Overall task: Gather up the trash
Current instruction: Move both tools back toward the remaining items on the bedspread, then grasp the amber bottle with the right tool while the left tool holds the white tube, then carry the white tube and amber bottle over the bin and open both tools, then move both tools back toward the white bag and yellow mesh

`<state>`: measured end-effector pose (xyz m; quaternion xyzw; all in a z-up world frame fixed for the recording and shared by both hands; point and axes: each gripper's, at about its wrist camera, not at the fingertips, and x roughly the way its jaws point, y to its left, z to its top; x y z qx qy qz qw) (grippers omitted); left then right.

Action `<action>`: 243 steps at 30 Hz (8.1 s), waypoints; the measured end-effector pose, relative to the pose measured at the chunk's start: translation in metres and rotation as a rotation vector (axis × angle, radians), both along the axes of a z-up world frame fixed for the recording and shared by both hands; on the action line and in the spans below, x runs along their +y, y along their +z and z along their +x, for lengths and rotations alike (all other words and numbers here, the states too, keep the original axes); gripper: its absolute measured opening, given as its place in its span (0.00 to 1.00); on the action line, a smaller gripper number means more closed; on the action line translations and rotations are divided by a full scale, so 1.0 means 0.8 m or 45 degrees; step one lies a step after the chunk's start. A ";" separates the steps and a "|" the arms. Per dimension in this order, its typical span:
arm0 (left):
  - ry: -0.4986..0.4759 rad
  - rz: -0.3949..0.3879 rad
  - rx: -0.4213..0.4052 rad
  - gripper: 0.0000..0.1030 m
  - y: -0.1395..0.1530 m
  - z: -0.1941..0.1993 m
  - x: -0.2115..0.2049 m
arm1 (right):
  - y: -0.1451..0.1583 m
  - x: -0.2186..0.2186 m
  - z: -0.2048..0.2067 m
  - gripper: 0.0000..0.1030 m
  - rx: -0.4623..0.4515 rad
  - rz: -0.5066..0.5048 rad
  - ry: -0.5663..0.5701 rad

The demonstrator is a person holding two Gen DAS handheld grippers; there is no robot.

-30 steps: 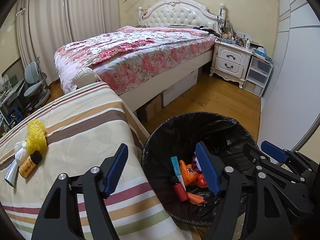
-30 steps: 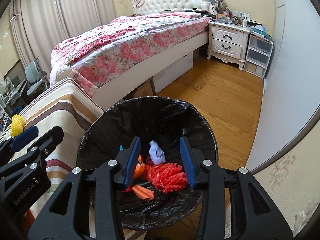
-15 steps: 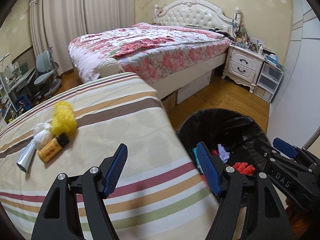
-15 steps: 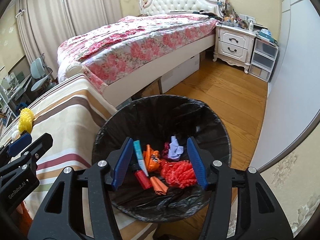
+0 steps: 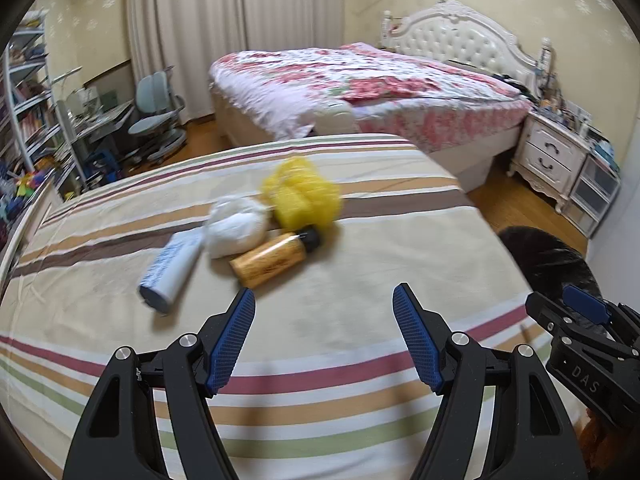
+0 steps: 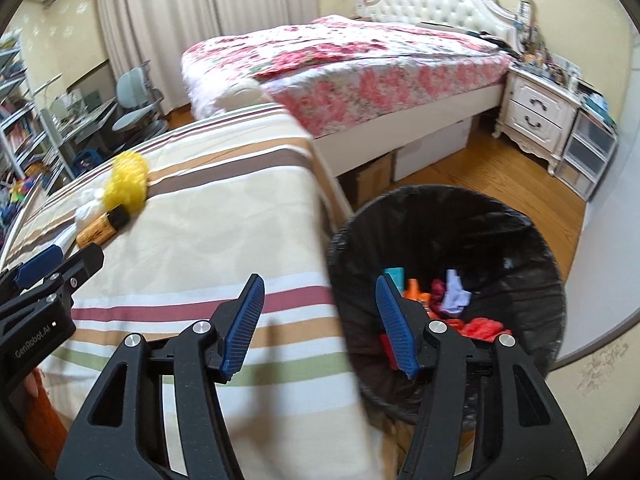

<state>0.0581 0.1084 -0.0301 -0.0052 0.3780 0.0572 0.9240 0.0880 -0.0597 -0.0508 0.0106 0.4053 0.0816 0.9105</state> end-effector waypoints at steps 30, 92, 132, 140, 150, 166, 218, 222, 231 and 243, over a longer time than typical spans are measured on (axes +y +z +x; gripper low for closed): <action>0.141 -0.081 0.132 0.27 -0.031 0.023 0.138 | -0.008 0.158 0.011 0.65 0.057 -0.107 0.272; 0.173 -0.135 0.104 0.22 -0.029 -0.003 0.191 | -0.005 0.197 0.039 0.32 0.062 -0.088 0.193; 0.066 -0.133 0.053 0.18 -0.010 -0.035 0.106 | 0.011 0.092 -0.022 0.23 -0.009 -0.020 0.155; -0.019 -0.104 0.016 0.18 0.004 -0.036 0.055 | 0.018 0.051 -0.030 0.23 -0.045 -0.002 0.095; -0.156 -0.071 -0.005 0.18 0.011 -0.021 -0.025 | 0.023 -0.022 -0.029 0.23 -0.095 -0.002 -0.040; -0.368 -0.031 -0.009 0.18 0.006 0.020 -0.162 | 0.012 -0.141 -0.003 0.23 -0.104 0.004 -0.254; -0.269 0.003 0.002 0.69 -0.009 0.039 -0.168 | -0.009 -0.174 0.007 0.54 -0.055 0.003 -0.359; -0.197 0.022 -0.004 0.69 -0.008 0.032 -0.136 | -0.007 -0.150 0.007 0.55 -0.048 0.016 -0.310; -0.040 0.053 0.018 0.70 -0.013 0.021 -0.059 | -0.001 -0.069 0.012 0.58 -0.031 0.019 -0.130; 0.126 0.028 0.076 0.71 -0.019 0.030 0.026 | -0.003 0.045 0.022 0.63 0.037 -0.021 0.129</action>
